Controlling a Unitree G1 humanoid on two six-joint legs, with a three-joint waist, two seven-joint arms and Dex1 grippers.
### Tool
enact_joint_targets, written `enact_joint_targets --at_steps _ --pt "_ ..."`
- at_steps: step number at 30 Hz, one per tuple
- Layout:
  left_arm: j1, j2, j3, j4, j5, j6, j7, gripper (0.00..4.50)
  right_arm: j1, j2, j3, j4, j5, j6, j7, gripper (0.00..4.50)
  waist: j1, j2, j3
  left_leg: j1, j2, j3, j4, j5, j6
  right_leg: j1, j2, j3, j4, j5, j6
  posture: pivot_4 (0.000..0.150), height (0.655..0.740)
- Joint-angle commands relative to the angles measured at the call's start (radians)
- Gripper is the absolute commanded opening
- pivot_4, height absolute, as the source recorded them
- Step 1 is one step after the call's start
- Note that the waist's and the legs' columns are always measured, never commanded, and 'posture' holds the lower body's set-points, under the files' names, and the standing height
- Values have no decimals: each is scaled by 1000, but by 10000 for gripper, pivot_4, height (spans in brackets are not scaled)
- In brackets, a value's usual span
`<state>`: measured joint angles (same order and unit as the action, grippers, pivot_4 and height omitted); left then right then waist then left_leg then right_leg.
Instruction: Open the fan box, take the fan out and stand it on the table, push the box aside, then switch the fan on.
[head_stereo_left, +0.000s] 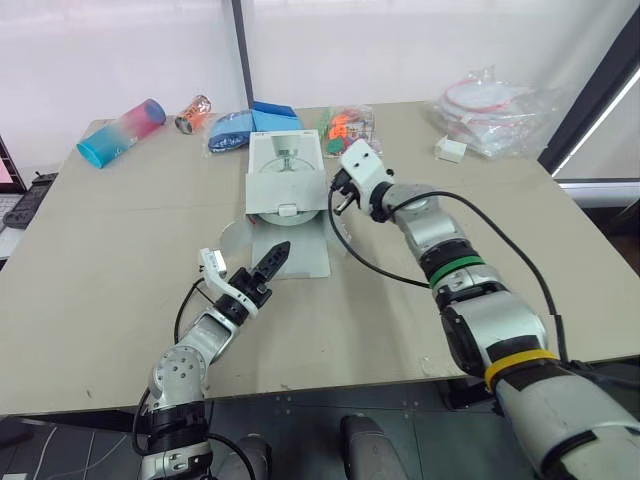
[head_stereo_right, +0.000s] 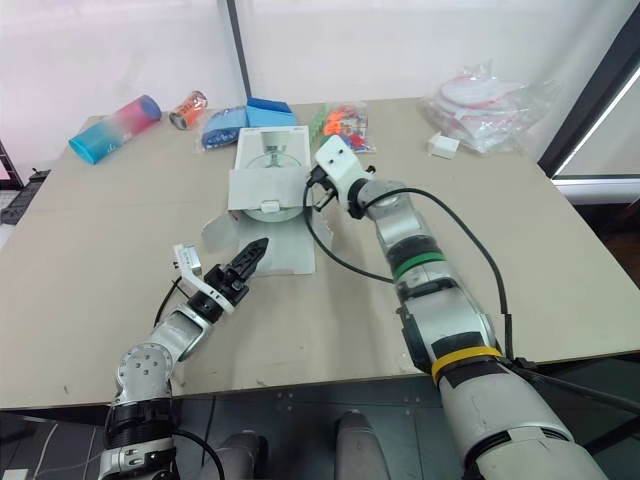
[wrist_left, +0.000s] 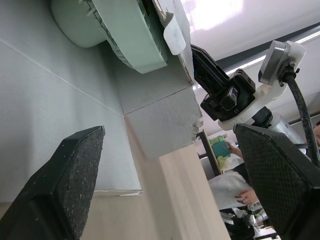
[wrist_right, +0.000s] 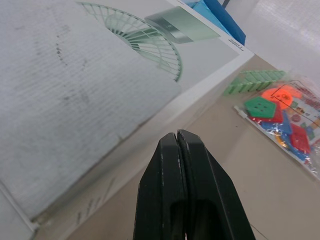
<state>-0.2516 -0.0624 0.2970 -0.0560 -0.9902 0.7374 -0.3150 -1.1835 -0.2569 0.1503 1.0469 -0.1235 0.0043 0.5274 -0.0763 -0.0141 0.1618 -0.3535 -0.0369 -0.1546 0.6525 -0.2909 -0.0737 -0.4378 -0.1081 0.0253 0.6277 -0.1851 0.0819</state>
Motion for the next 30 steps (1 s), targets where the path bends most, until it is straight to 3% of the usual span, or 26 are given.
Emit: enact_joint_targets --at_steps 1,6,9,30 --pt "-4 11 5 -26 -27 -3 6 44020 1 -62 -30 -94 7 28 11 0 0 0 0 0 0 0 0 0 0 0 0 0 0 0 0 1500 7400" --pt "-8 11 12 -26 -34 -3 15 44020 7 -5 -83 -206 118 101 89 0 -5 0 0 0 1 1 0 0 0 0 1 0 0 0 0 1500 7400" --pt "-12 15 9 -27 -34 -2 17 44020 26 40 -63 -224 109 103 91 0 -4 0 0 0 1 1 0 0 0 0 1 1 0 0 0 1500 7400" --pt "-97 -8 -20 74 10 -29 43 44020 4 74 -18 -50 34 24 36 0 1 0 0 0 1 1 0 0 0 0 1 1 -1 0 1 1500 7400"
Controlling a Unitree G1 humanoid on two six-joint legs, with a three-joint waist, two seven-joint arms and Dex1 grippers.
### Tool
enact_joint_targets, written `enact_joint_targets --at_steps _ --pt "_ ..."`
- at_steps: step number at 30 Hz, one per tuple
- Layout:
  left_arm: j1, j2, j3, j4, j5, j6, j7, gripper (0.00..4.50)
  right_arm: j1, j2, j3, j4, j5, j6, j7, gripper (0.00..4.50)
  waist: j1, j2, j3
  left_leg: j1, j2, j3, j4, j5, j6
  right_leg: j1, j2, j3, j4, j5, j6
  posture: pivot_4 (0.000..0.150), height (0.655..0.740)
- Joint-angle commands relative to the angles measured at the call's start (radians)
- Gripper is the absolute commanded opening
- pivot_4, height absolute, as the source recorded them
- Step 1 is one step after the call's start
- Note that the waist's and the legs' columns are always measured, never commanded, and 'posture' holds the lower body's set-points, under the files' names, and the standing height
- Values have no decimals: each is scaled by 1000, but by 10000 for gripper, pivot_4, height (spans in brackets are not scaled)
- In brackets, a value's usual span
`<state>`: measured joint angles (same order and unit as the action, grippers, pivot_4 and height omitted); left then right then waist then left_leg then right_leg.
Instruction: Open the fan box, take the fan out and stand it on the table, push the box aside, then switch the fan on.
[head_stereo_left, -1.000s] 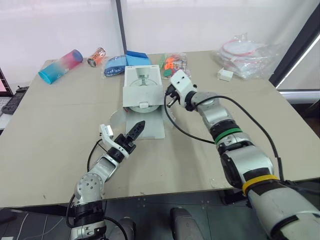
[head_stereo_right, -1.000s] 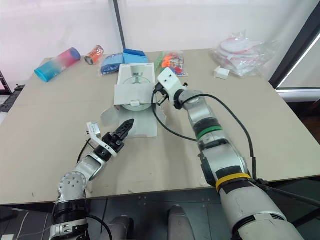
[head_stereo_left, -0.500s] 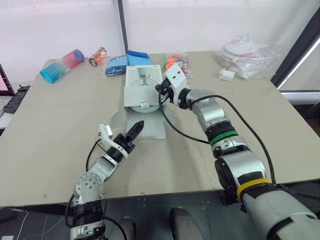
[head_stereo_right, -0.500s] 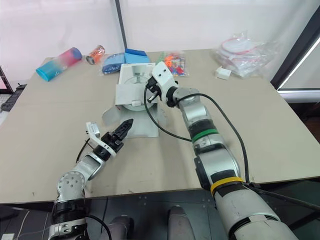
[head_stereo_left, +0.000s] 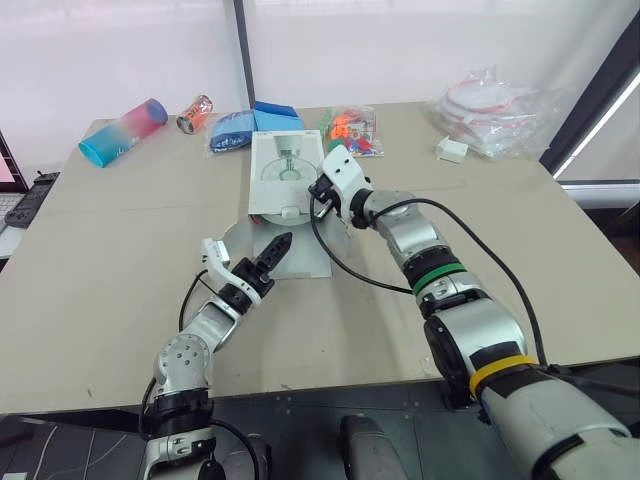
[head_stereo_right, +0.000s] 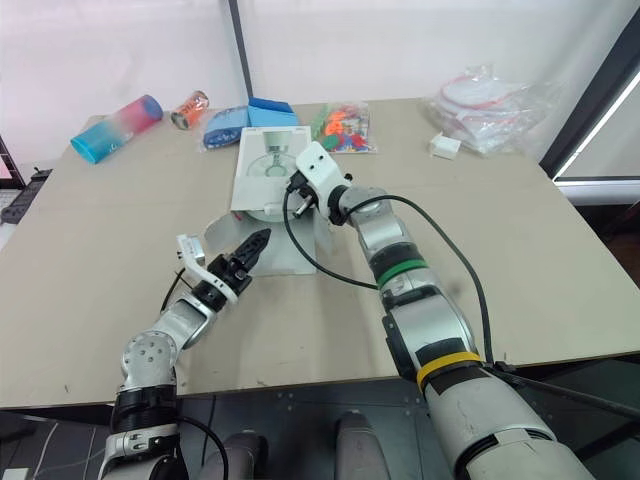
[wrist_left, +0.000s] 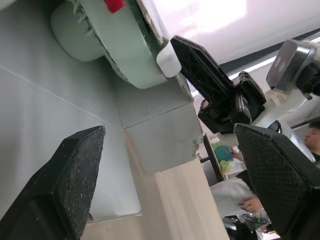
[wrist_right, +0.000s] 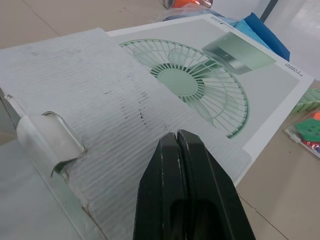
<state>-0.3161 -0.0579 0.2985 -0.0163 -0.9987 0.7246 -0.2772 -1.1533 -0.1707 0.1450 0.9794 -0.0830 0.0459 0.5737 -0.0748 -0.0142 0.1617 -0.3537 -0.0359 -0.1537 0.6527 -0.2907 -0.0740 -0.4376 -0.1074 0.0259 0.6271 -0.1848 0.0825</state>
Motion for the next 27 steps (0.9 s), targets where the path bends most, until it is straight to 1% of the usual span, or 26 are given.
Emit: enact_joint_targets --at_steps 1,6,10,27 --pt "-40 -15 -20 46 23 -18 14 44020 -28 -13 -12 22 -7 -20 -11 0 0 0 0 0 0 0 0 0 0 0 0 0 0 0 0 1500 7400" --pt "-120 -67 30 168 6 -89 43 44020 -30 -23 -6 39 -16 -30 -15 0 0 0 0 0 0 0 0 0 0 0 0 0 0 0 0 1500 7400" --pt "-158 -84 27 239 38 -118 42 44020 -36 -29 -4 46 -22 -35 -18 0 3 0 0 0 0 0 1 0 0 1 0 0 -1 0 1 1500 7400" --pt "-312 -105 50 462 79 -207 -9 44020 -46 -41 -10 45 -24 -36 -21 0 3 0 0 0 0 0 0 0 0 1 0 0 -1 1 1 1500 7400"
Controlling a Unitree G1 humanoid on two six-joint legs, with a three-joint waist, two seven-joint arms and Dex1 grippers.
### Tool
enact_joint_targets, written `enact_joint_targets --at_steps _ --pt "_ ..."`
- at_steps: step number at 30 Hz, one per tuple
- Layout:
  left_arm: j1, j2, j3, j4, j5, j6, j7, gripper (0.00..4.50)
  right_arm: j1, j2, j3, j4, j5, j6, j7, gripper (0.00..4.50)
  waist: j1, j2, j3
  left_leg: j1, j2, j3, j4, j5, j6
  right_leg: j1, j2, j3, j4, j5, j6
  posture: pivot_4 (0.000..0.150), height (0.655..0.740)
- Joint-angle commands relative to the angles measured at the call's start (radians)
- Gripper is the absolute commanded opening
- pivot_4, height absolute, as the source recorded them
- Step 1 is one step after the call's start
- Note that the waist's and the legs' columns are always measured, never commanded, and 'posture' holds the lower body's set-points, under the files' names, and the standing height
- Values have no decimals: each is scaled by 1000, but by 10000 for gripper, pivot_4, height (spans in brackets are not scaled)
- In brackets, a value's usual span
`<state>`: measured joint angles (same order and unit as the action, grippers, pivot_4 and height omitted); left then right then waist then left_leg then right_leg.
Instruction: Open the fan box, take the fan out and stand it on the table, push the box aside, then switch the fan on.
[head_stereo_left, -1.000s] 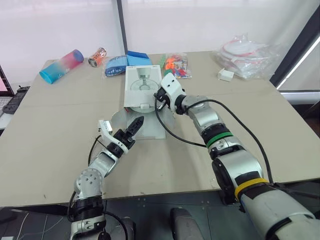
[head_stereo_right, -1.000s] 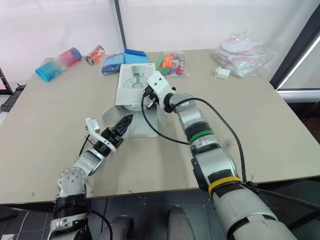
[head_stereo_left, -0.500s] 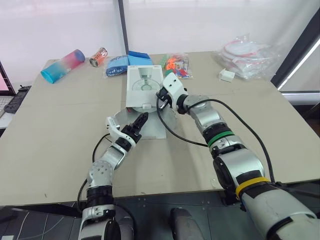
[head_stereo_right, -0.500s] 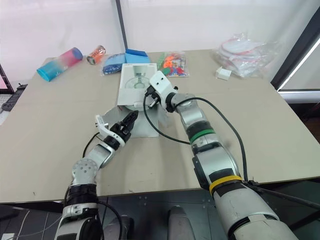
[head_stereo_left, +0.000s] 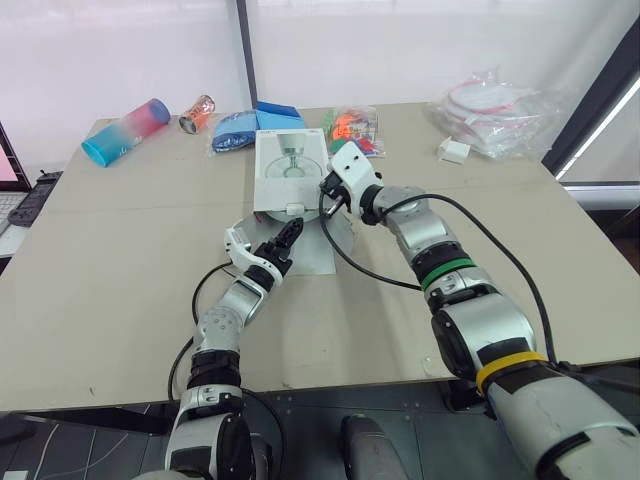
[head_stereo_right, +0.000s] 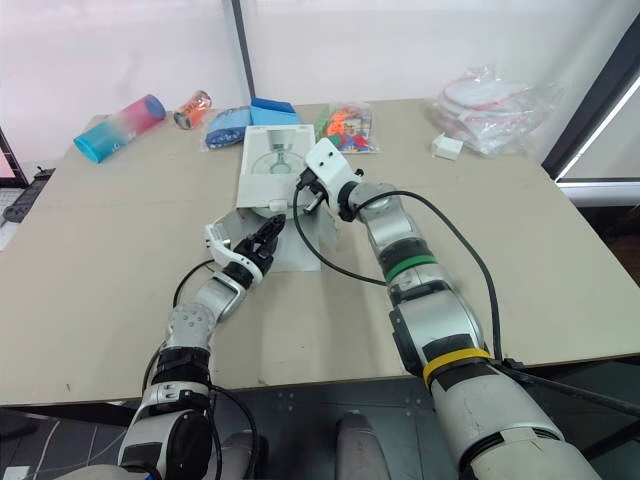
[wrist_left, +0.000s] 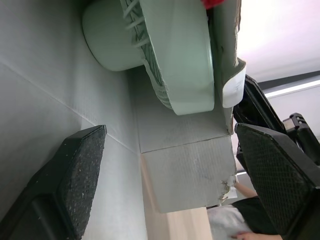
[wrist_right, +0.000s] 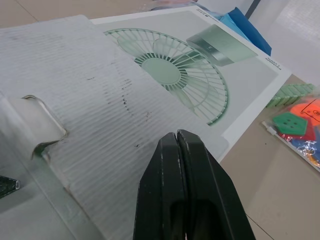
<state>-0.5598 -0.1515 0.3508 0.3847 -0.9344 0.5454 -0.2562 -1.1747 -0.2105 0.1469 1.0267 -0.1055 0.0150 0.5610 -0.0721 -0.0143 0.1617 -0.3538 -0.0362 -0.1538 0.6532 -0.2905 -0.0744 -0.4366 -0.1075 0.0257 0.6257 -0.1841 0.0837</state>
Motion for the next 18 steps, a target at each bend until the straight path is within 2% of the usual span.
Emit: enact_joint_targets --at_steps 1,8,14,18 --pt "-78 -12 2 72 17 -33 -32 44020 -25 -1 -12 -2 -2 -5 -9 0 0 0 0 0 0 0 0 0 0 0 0 0 0 0 0 1500 7400" --pt "-88 -14 4 70 8 -16 -34 44020 -20 0 -9 14 -7 -11 -21 0 -1 0 0 0 0 0 0 0 0 0 0 0 0 0 0 1500 7400" --pt "-15 -28 -10 -109 -57 72 -3 44020 -30 6 -5 40 -15 -22 -36 0 -2 0 0 0 0 0 0 0 0 0 0 0 0 0 0 1500 7400" --pt "-29 -24 2 -151 -84 96 13 44020 -32 10 -4 52 -22 -32 -41 0 -2 0 0 0 0 0 0 0 0 0 0 0 0 0 0 1500 7400"
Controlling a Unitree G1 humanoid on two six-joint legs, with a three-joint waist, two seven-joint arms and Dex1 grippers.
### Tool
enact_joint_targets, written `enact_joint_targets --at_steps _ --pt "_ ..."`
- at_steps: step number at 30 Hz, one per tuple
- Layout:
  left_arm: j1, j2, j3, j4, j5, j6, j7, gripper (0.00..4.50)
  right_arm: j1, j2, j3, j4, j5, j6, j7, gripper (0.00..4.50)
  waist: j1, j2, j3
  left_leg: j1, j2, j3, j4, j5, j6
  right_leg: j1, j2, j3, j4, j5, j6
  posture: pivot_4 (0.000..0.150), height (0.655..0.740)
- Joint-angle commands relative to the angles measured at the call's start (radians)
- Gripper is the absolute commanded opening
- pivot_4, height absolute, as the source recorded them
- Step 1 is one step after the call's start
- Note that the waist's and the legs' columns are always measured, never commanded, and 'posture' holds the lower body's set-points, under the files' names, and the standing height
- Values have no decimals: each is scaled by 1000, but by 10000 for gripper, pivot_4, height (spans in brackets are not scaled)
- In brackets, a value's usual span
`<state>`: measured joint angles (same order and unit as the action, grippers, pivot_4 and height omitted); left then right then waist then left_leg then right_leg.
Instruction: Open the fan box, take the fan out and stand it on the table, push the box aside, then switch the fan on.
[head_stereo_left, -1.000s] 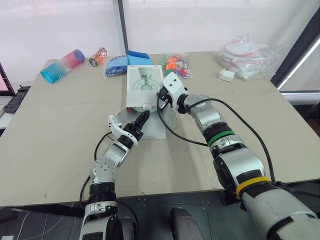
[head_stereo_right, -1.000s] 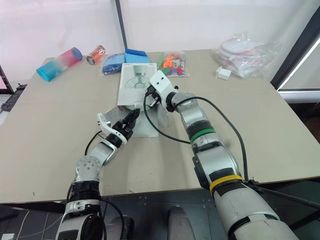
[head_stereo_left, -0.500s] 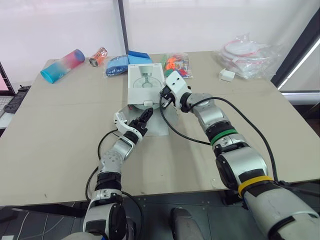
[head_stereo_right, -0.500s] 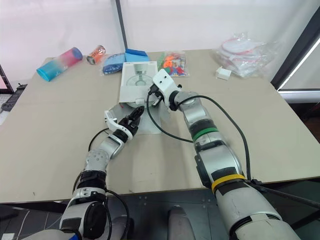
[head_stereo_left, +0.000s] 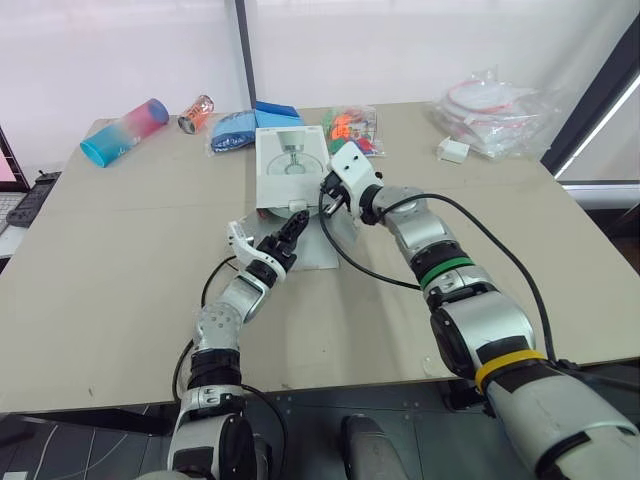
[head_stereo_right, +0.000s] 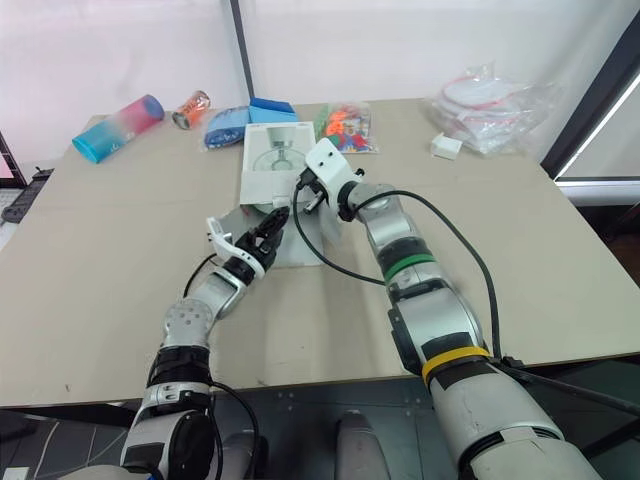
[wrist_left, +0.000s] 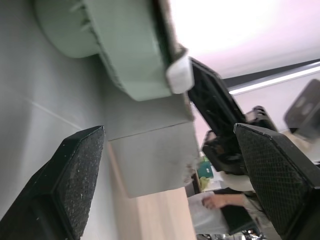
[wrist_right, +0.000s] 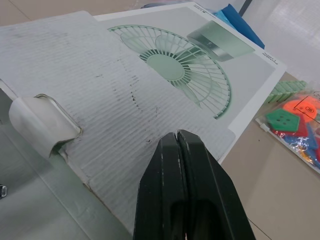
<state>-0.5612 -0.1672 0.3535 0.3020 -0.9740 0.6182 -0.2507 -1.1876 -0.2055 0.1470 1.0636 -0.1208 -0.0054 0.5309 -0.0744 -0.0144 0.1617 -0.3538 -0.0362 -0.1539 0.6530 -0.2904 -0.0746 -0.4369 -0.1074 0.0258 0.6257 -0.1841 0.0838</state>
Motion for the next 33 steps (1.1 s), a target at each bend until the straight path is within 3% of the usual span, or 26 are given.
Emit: enact_joint_targets --at_steps 1,33 --pt "-30 -8 -1 -74 -47 26 9 44020 -19 6 -4 17 -8 -14 -12 0 0 0 0 0 0 0 0 0 0 0 0 0 0 0 0 1500 7400" --pt "-272 -11 53 394 43 -173 -22 44020 -26 5 -2 48 -31 -35 -28 0 0 0 0 1 0 0 0 0 0 1 0 0 -1 0 0 1500 7400"
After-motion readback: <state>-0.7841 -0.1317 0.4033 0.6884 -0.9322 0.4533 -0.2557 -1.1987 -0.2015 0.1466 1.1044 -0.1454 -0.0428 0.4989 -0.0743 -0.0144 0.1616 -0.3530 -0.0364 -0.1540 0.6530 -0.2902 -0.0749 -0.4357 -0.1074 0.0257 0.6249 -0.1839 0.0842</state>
